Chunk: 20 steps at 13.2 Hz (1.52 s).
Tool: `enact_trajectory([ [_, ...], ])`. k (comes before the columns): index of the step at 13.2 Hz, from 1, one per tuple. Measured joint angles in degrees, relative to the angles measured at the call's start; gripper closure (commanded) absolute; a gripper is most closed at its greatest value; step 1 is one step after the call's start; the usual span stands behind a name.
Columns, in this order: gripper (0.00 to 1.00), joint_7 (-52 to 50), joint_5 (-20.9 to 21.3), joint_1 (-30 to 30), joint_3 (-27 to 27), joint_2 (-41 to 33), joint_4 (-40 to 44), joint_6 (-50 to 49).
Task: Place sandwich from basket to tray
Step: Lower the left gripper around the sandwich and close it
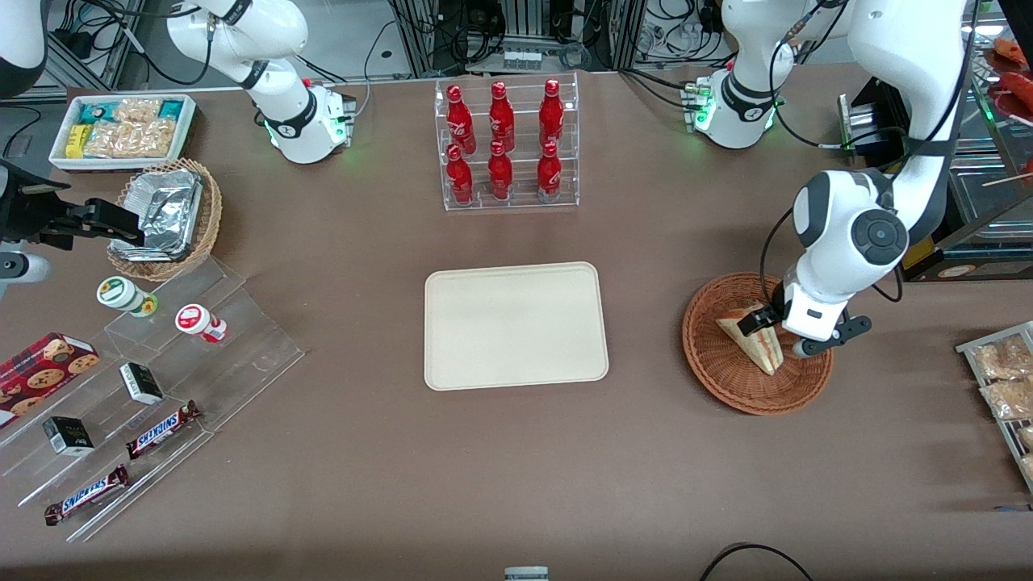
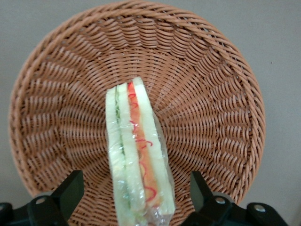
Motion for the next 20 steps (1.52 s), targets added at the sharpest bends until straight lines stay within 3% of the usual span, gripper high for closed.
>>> enact_trajectory([
  [8, 0.02, -0.42, 0.0, -0.69, -0.07, 2.25, -0.26, 0.6],
  [9, 0.22, -0.42, 0.0, -0.69, -0.07, 2.31, -0.5, 0.6],
  [10, 0.67, -0.42, 0.0, -0.69, -0.07, 2.36, -0.71, 0.6],
  [11, 0.91, -0.43, 0.0, -0.69, -0.07, 2.4, -0.81, 0.6],
  [12, 1.0, -0.43, 0.03, -0.69, -0.05, 2.42, -0.84, 0.6],
  [20, 1.0, -0.34, 1.4, -0.7, 0.02, 2.12, 1.07, -1.32],
])
